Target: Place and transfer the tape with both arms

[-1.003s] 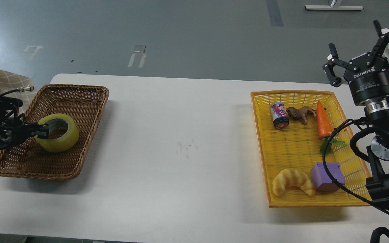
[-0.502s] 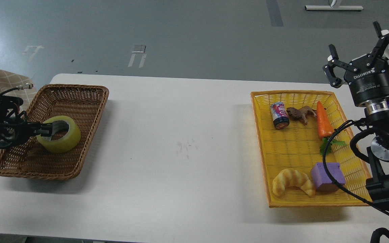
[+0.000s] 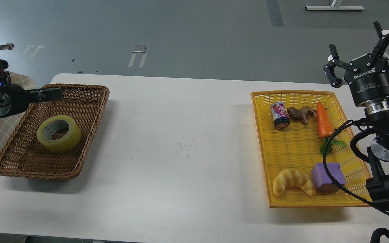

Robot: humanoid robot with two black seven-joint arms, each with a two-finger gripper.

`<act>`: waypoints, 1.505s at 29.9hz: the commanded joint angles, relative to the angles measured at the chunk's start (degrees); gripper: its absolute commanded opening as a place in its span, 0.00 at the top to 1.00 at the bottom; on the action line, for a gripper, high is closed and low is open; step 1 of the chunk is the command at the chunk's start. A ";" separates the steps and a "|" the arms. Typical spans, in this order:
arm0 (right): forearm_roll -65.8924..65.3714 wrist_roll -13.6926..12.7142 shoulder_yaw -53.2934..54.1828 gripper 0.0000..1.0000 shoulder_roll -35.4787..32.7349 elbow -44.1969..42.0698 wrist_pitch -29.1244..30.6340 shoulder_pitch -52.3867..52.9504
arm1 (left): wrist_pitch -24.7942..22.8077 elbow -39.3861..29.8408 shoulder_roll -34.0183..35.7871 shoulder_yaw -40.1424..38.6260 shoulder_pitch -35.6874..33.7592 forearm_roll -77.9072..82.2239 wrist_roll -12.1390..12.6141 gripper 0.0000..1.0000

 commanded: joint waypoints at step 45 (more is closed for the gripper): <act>-0.18 -0.27 1.76 0.00 -3.86 0.88 0.00 -0.09 | -10.78 -4.46 -39.31 -41.95 13.10 -62.46 -8.09 0.02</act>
